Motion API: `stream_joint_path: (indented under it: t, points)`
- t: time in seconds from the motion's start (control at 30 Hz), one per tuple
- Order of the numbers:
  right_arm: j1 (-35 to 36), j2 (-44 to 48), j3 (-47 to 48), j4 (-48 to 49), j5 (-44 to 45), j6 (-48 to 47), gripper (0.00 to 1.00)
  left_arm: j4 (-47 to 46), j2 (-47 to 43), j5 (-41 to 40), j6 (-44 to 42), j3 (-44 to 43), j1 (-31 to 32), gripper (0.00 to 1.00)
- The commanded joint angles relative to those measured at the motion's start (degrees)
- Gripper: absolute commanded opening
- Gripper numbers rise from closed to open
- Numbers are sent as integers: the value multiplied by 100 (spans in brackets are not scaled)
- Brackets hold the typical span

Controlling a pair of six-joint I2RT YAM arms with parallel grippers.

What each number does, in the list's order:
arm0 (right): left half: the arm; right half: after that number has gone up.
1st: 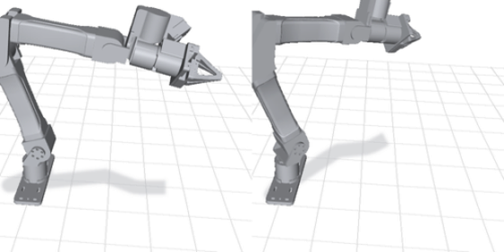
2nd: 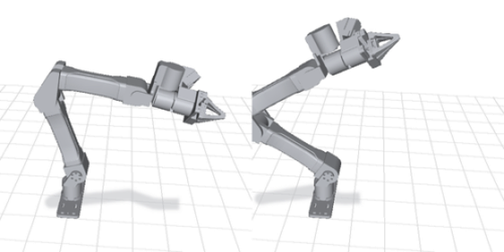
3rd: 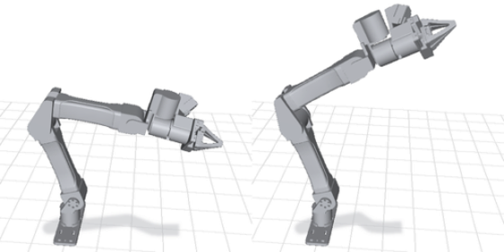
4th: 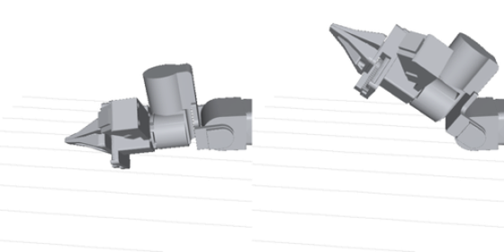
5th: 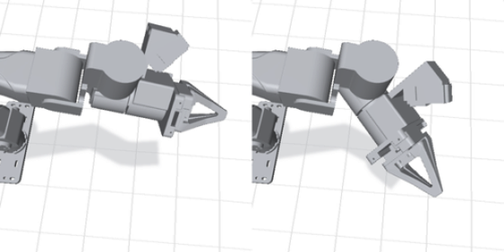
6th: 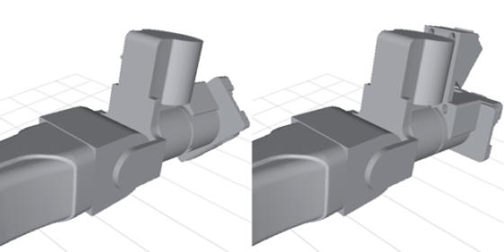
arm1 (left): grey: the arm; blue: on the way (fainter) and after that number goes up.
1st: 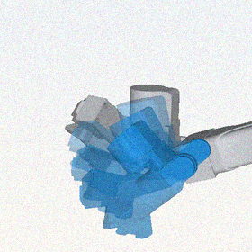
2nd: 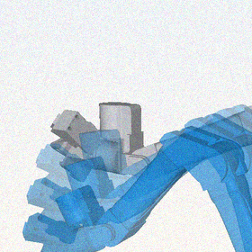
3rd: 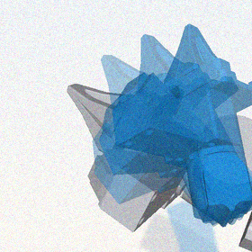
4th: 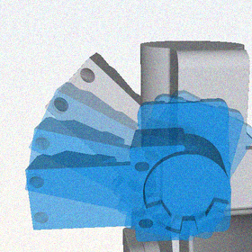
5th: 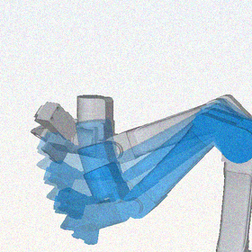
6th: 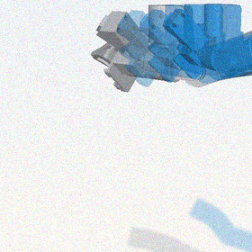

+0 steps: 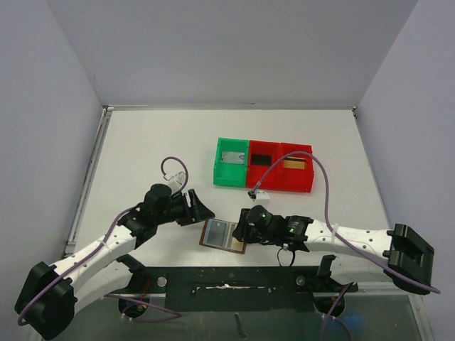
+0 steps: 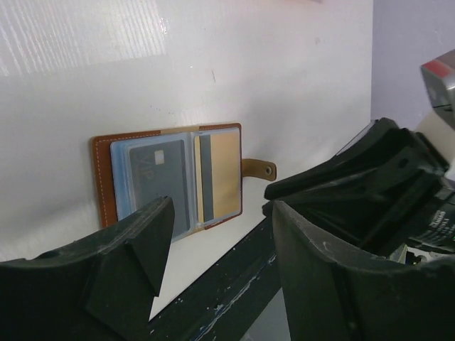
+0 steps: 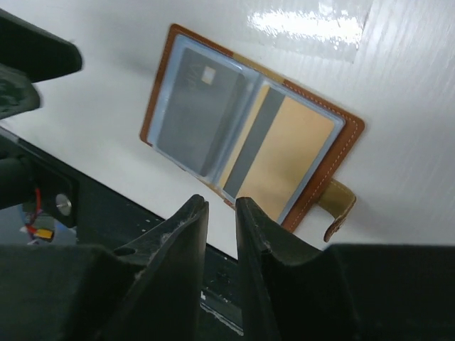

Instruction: Take the credit cards out of the card holder

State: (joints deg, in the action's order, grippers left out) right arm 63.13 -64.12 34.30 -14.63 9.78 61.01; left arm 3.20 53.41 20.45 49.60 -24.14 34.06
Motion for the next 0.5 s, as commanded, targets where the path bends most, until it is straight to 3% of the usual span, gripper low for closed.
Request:
stream_joint_path:
  t: [0.0,0.2,0.3,0.47]
  points:
    - [172,-381,168,43,498,556,24,-541,-98,-356,446,50,180,56]
    - [92,-480,-170,301,275,671,24,-796,136,-364,561,111,441,56]
    - [-321,-449,-419,817,-336,462,15,-953,303,-382,600,104,562,56]
    - [-645,-447,-682,1209,-719,492,16,-1104,614,-382,586,27,709,56]
